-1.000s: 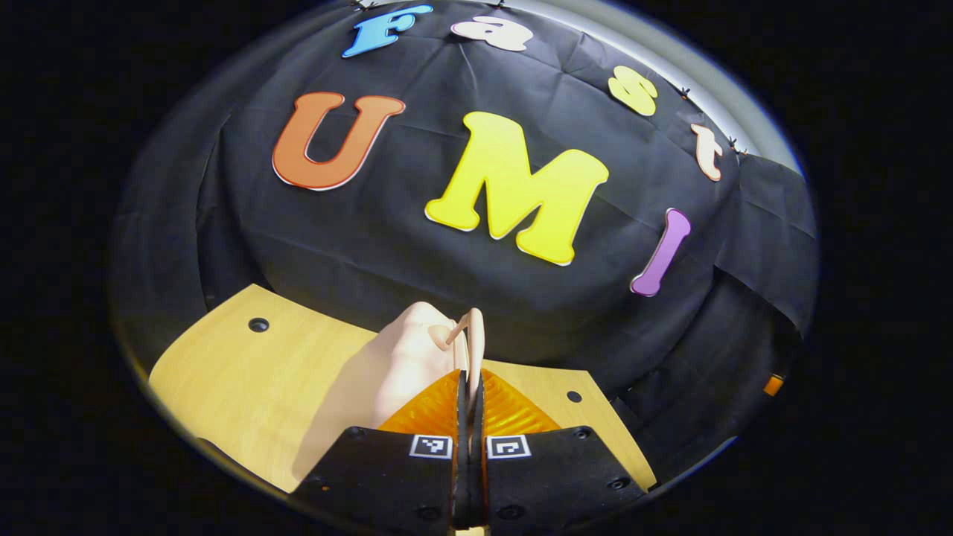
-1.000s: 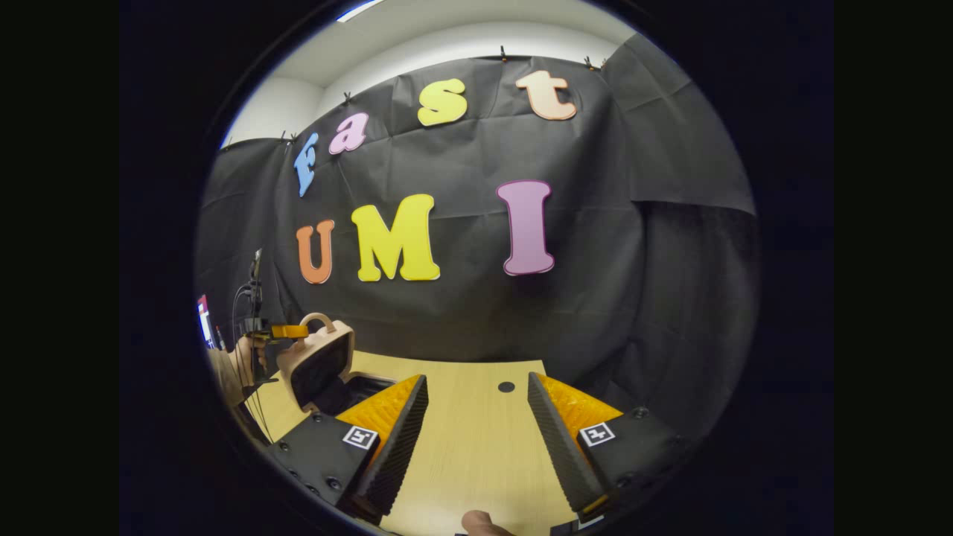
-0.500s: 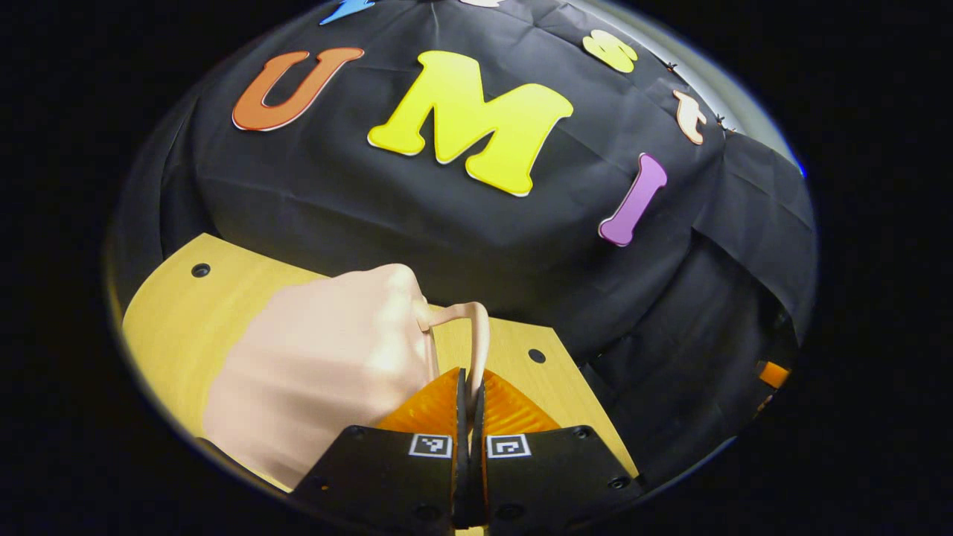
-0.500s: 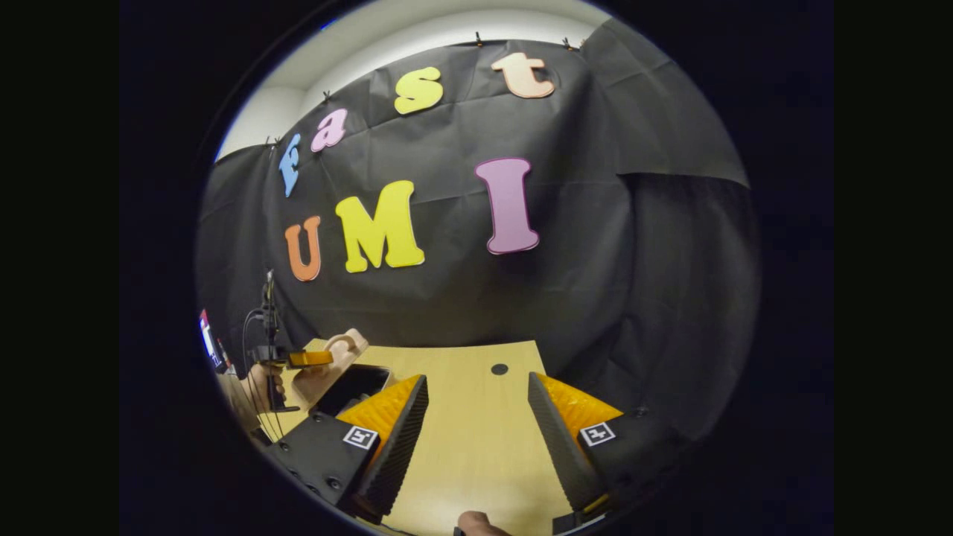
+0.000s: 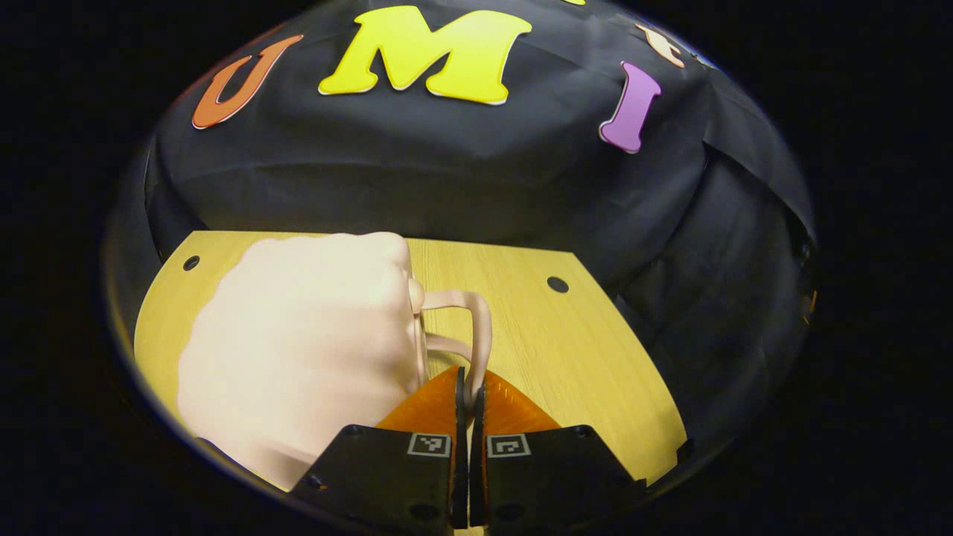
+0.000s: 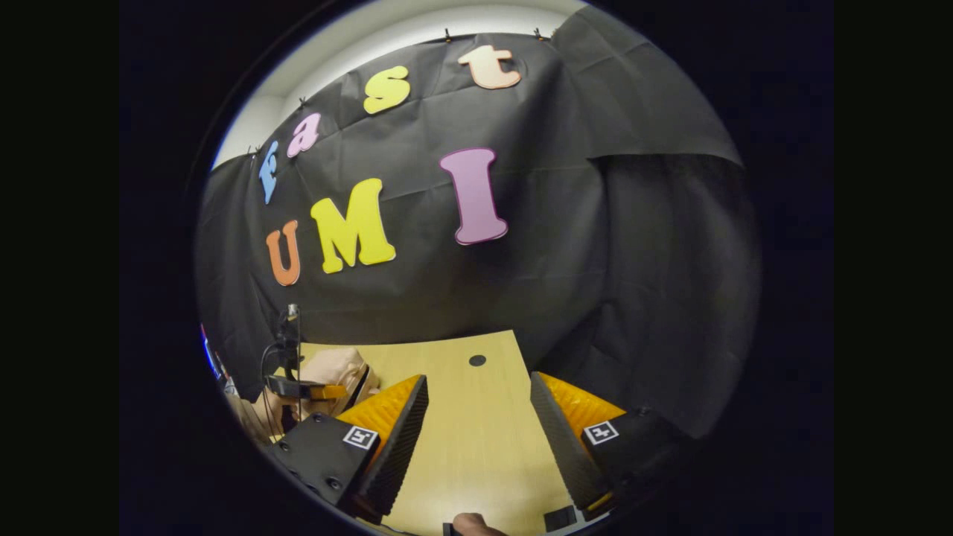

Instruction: First open the suitcase, pack the skin care products into it, and then close the suitcase.

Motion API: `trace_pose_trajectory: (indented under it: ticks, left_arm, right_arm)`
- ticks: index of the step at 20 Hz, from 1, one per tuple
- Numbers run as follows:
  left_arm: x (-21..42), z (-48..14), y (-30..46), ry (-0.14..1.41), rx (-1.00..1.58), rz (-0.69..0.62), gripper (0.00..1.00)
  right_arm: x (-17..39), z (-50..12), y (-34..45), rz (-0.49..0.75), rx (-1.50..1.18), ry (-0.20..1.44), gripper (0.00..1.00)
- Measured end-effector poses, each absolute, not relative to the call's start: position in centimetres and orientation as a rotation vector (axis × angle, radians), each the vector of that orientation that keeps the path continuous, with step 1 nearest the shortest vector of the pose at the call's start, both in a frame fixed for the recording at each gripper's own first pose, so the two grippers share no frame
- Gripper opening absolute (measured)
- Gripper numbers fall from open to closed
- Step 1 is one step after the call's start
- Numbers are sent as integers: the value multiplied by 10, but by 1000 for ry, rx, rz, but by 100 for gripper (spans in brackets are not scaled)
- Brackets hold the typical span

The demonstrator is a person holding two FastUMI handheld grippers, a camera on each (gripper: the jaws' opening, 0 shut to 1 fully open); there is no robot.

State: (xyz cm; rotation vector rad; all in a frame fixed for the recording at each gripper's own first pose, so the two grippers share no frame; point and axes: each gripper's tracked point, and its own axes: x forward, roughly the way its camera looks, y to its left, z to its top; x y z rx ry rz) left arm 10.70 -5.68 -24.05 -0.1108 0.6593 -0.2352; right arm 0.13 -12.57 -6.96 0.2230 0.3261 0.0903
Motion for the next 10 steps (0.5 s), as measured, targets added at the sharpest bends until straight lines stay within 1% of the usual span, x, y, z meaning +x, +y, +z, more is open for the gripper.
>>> trace_pose_trajectory:
  ticks: [1, 2, 3, 4, 5, 6, 7, 8, 9, 10]
  left_arm:
    - [106, -247, -60, 677, -91, -226, 5]
    - [106, -255, -64, 699, -83, -218, 8]
    - [104, -259, -69, 714, -85, -209, 24]
    - [106, -258, -75, 708, -84, -203, 32]
    - [106, -257, -80, 703, -88, -204, 45]
    - [106, -255, -84, 694, -100, -204, 45]
    - [104, -252, -89, 690, -118, -206, 66]
    - [101, -248, -89, 688, -131, -190, 71]
    - [98, -245, -88, 690, -139, -167, 93]
    - [94, -242, -83, 694, -135, -136, 99]
  right_arm:
    - [0, -71, -128, 86, 224, 331, 81]
    - [-1, -72, -131, 79, 224, 332, 81]
    - [-3, -72, -132, 74, 217, 329, 81]
    - [-4, -73, -133, 69, 207, 325, 81]
    - [-5, -73, -133, 68, 200, 325, 81]
    - [-6, -72, -131, 71, 200, 324, 81]
    - [-6, -72, -127, 75, 199, 326, 81]
    - [-6, -72, -123, 79, 195, 328, 82]
    - [-6, -71, -118, 85, 188, 327, 81]
    - [-7, -69, -112, 94, 183, 325, 81]
